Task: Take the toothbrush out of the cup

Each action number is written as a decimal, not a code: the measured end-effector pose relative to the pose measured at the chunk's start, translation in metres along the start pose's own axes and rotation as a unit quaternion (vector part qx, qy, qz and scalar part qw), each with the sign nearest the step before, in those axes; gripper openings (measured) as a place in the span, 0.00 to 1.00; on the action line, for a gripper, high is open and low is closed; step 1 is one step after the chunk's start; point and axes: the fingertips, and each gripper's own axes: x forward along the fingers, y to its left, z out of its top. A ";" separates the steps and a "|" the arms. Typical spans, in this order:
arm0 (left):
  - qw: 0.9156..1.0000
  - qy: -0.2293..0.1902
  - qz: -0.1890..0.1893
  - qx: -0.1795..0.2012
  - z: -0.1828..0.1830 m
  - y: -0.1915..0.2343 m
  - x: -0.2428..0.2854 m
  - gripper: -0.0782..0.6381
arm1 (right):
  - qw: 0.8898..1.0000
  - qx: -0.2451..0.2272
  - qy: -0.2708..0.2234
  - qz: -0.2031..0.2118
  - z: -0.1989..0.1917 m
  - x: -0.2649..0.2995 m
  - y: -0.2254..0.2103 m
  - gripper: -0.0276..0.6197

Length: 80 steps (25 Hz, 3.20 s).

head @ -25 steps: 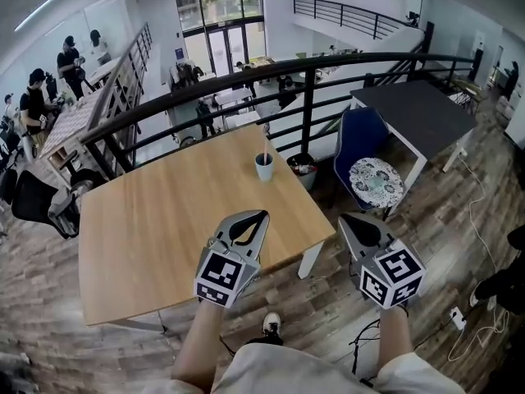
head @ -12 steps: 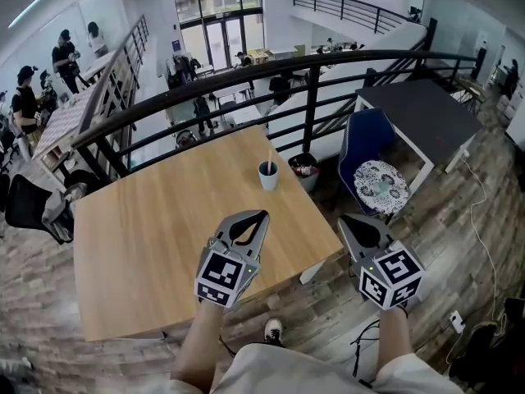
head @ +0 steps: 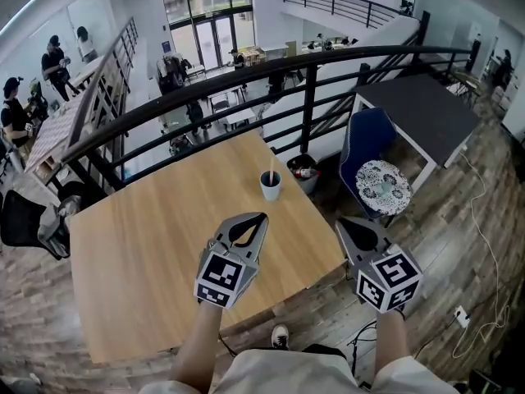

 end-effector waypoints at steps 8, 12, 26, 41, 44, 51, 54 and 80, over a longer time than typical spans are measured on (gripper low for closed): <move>1.000 0.010 -0.006 -0.011 -0.016 0.025 0.021 0.13 | 1.000 0.010 0.008 -0.016 -0.004 0.023 -0.010 0.05; 1.000 0.015 0.001 -0.020 -0.025 0.032 0.037 0.13 | 1.000 0.013 0.009 -0.016 -0.006 0.031 -0.019 0.05; 0.998 0.048 0.016 -0.026 -0.043 0.057 0.114 0.17 | 0.999 0.009 0.027 0.015 -0.015 0.081 -0.079 0.05; 0.992 0.106 0.051 -0.042 -0.090 0.096 0.205 0.18 | 0.996 0.020 0.068 0.051 -0.047 0.141 -0.147 0.05; 0.990 0.119 0.058 -0.042 -0.101 0.106 0.224 0.18 | 0.996 0.021 0.074 0.055 -0.054 0.154 -0.158 0.05; 0.985 0.151 0.066 -0.054 -0.132 0.118 0.247 0.21 | 0.993 0.021 0.092 0.068 -0.068 0.168 -0.171 0.05; 0.982 0.167 0.071 -0.058 -0.147 0.126 0.255 0.21 | 0.992 0.023 0.099 0.073 -0.073 0.173 -0.174 0.05; 0.963 0.220 0.089 -0.125 -0.234 0.159 0.308 0.25 | 0.987 0.037 0.139 0.075 -0.116 0.198 -0.201 0.05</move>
